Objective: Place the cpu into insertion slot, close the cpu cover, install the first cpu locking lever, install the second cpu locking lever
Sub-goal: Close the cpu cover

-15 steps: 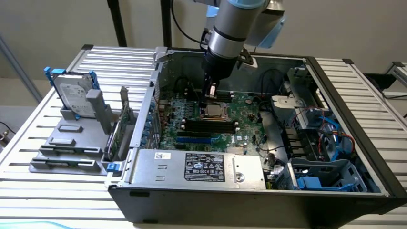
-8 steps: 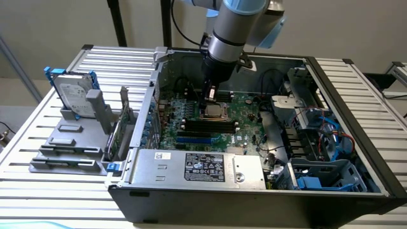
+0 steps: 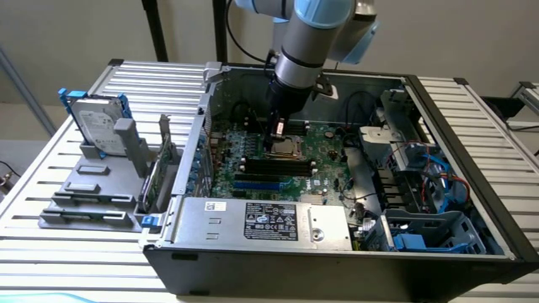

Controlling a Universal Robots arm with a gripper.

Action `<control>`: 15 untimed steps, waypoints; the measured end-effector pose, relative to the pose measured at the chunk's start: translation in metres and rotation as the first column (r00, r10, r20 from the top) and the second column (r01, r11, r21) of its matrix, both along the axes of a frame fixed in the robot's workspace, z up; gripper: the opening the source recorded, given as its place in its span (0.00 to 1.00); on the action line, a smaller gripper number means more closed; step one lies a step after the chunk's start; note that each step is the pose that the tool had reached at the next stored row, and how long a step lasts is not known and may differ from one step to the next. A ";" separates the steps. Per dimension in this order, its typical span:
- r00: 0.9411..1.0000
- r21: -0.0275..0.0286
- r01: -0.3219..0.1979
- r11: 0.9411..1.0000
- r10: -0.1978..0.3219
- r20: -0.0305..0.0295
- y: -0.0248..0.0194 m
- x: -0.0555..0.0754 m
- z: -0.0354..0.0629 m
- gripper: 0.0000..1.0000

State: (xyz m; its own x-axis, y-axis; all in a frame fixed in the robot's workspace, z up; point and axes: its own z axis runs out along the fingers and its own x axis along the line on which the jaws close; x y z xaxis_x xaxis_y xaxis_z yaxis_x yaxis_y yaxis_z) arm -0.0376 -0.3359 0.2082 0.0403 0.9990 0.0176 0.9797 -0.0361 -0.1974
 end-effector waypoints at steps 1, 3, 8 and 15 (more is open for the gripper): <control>1.000 0.000 0.000 1.000 0.000 0.000 0.0000 0.000 -0.0011 0.11; 1.000 0.001 0.000 1.000 0.000 0.000 0.0000 0.000 -0.0033 0.11; 1.000 0.001 0.000 1.000 0.000 0.000 0.0000 0.000 -0.0065 0.11; 1.000 0.001 0.000 1.000 0.000 -0.007 -0.0006 -0.001 0.0020 0.11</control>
State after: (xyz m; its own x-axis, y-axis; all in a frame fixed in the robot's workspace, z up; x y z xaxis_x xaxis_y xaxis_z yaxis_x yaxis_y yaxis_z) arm -0.0390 -0.3364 0.2103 0.0405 0.9990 0.0181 0.9783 -0.0360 -0.2042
